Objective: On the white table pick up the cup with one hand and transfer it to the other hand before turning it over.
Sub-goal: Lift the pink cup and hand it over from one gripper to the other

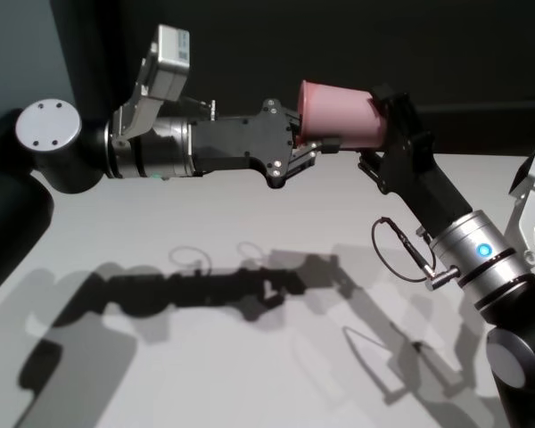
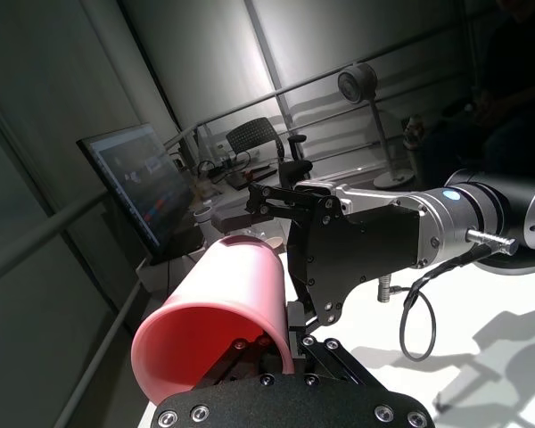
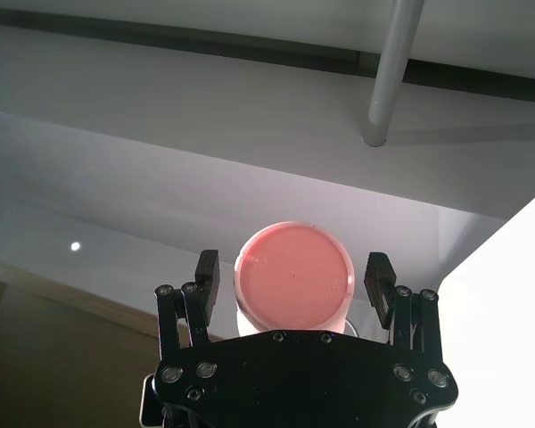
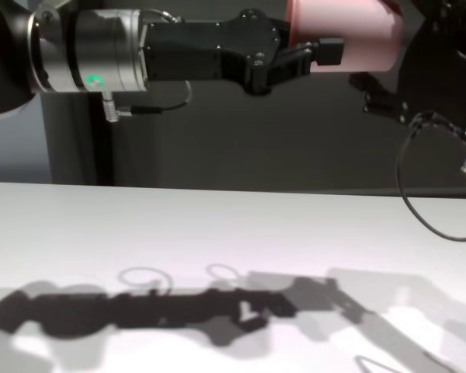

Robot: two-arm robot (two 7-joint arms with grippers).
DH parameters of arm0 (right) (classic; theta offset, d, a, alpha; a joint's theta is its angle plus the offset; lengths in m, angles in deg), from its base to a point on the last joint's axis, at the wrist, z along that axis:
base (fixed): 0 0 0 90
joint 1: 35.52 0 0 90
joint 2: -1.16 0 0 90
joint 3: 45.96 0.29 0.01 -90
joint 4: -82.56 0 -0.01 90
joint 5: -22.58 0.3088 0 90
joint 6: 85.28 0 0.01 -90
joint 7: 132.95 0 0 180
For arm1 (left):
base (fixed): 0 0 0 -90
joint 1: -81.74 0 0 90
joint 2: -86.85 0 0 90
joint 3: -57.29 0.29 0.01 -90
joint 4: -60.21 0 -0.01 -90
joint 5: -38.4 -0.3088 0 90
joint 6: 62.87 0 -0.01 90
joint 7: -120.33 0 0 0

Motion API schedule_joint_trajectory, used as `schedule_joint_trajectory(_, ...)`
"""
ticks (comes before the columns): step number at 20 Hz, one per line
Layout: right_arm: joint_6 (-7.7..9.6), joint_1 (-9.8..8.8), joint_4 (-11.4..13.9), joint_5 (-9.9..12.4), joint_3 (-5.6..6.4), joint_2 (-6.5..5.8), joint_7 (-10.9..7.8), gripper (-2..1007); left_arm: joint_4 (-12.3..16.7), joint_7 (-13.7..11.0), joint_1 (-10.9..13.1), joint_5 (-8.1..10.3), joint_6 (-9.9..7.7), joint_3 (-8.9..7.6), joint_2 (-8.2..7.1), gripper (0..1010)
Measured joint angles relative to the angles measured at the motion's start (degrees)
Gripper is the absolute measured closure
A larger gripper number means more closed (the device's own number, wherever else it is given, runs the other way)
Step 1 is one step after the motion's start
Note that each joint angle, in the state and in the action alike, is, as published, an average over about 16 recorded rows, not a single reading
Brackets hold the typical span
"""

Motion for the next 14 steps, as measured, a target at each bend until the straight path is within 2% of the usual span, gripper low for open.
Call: schedule_joint_trajectory(14,-1.05,0.28,-0.23,1.11,-1.55,-1.22,-0.01,5,0.00,0.00,0.00,0.00,0.00,0.00,0.00,972)
